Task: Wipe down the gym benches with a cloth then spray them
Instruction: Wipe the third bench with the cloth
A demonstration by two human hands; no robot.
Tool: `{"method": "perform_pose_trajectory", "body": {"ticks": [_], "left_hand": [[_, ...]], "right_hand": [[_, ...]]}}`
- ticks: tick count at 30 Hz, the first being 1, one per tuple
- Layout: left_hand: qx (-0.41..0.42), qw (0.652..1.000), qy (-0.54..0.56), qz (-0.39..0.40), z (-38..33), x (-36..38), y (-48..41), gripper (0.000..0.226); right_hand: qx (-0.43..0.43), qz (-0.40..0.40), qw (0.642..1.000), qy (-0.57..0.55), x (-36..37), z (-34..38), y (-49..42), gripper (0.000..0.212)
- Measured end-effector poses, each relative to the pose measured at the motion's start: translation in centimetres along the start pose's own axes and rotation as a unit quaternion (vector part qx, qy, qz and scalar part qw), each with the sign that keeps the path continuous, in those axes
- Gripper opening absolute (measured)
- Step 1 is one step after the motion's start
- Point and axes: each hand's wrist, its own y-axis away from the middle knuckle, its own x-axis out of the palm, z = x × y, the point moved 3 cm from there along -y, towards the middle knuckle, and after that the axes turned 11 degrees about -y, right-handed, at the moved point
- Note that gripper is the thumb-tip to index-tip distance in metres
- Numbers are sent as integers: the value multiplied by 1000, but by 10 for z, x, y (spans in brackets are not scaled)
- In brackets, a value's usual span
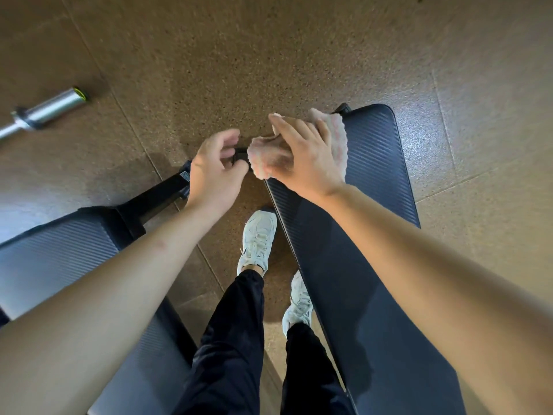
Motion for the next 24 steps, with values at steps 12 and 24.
{"method": "perform_pose_trajectory", "body": {"ticks": [12, 24], "left_hand": [[224, 926, -228, 198, -74, 60, -38, 68], [236, 898, -317, 196, -55, 56, -45, 59]], "right_hand": [[84, -138, 987, -23, -54, -37, 58, 50], [286, 53, 951, 101, -41, -50, 118, 98]]}}
